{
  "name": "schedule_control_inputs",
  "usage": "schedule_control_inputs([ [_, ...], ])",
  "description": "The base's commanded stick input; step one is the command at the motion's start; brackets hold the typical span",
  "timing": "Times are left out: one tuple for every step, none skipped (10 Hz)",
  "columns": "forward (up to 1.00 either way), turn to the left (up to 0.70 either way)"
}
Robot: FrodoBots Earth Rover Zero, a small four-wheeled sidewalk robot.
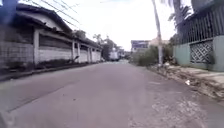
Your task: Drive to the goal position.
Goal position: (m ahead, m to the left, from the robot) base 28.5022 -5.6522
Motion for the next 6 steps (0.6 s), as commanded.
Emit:
schedule_control_inputs([
  [0.85, -0.34],
  [0.85, -0.29],
  [0.85, 0.04],
  [0.85, 0.1],
  [0.85, 0.11],
  [0.85, 0.04],
])
